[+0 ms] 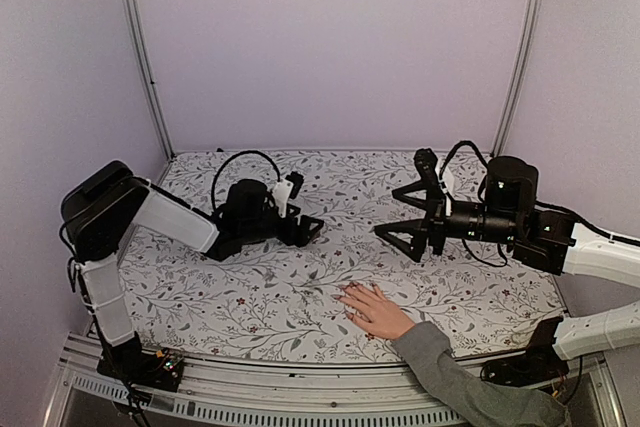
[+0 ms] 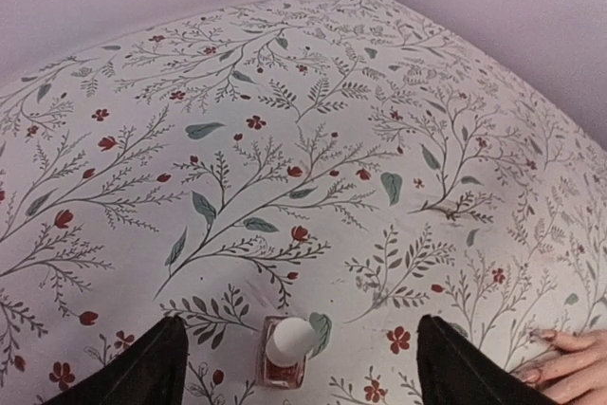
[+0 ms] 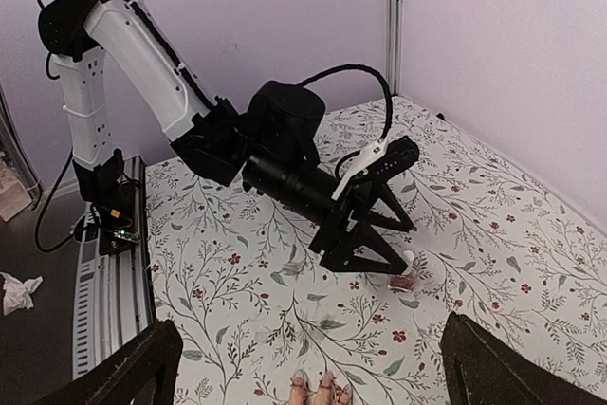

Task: Paint the nails
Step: Reset both arms

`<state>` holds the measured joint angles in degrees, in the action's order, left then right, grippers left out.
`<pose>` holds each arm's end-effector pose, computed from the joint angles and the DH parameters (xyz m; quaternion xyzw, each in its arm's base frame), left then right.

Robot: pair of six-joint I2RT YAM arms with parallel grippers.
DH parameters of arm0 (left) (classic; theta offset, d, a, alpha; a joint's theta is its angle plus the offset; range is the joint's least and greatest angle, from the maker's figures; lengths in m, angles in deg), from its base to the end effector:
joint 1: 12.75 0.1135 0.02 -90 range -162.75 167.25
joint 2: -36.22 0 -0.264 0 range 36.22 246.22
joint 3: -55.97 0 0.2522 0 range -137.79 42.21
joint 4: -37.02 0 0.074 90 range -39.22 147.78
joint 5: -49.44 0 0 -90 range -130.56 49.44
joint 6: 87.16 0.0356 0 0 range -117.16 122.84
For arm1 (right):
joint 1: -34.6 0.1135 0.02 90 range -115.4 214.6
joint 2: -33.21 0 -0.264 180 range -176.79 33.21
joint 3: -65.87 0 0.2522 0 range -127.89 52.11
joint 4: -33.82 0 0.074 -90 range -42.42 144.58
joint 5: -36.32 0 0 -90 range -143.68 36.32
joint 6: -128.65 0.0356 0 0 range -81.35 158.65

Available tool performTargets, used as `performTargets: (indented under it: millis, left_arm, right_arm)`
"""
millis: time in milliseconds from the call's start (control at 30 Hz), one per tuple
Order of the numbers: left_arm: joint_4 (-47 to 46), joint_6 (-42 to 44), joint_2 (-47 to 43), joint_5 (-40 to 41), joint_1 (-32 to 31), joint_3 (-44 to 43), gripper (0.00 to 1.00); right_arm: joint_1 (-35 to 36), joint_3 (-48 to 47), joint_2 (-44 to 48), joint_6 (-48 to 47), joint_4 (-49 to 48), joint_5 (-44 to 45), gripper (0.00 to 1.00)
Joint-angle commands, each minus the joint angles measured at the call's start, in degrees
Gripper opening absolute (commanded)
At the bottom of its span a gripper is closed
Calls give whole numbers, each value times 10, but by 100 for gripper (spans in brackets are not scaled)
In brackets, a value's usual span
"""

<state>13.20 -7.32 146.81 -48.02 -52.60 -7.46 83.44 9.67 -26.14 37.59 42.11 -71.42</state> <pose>0.2924 -0.2500 0.1324 0.2482 0.7968 -0.2810 0.4739 0.1518 0.1901 0.3054 -0.4111 0.6523 0.3625 0.5236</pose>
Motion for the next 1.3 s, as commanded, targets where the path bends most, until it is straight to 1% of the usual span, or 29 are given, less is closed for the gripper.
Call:
performTargets:
  millis: [0, 33, 67, 100, 167, 267, 333, 467, 667, 733, 833, 933, 1033, 1067, 1267]
  left_arm:
    - [110, 3, -64, -5, 3, -36, 91]
    - [138, 3, -73, -4, 4, -48, 92]
    - [156, 3, -87, -4, 5, -51, 99]
    - [170, 1, -103, -3, 6, -51, 100]
    - [190, -10, -141, 3, 11, -45, 100]
    - [226, -42, -207, 61, 22, -35, 100]
    - [262, -68, -251, 111, 33, -32, 100]
    - [322, -94, -335, 158, 51, -14, 100]
    - [373, -118, -473, 216, 57, 47, 100]
    - [397, -135, -511, 232, 58, 84, 100]
    - [398, -164, -559, 244, 59, 140, 100]
    - [390, -187, -588, 253, 59, 189, 100]
    - [385, -202, -598, 254, 59, 225, 100]
    - [365, -207, -598, 252, 59, 233, 100]
    - [358, -215, -562, 248, 59, 233, 100]
  right_arm:
    - [-5, -11, 6, 8, -18, -11, 99]
    - [-5, -12, 5, 8, -21, -13, 99]
    - [-6, -13, 4, 21, -23, -15, 99]
    - [-7, -13, 2, 29, -27, -16, 99]
    - [-14, -16, 0, 39, -35, -22, 99]
    - [-37, -23, -4, 50, -41, -34, 99]
    - [-62, -28, -3, 60, -44, -44, 99]
    - [-123, -29, -2, 90, -62, -79, 99]
    - [-220, 5, 3, 143, -86, -108, 99]
    - [-250, 29, 8, 162, -97, -114, 99]
    - [-279, 84, 23, 189, -121, -116, 99]
    - [-280, 134, 37, 201, -140, -112, 99]
    - [-280, 177, 51, 207, -158, -112, 99]
    - [-281, 186, 54, 208, -159, -110, 99]
    - [-280, 211, 94, 211, -155, -104, 99]
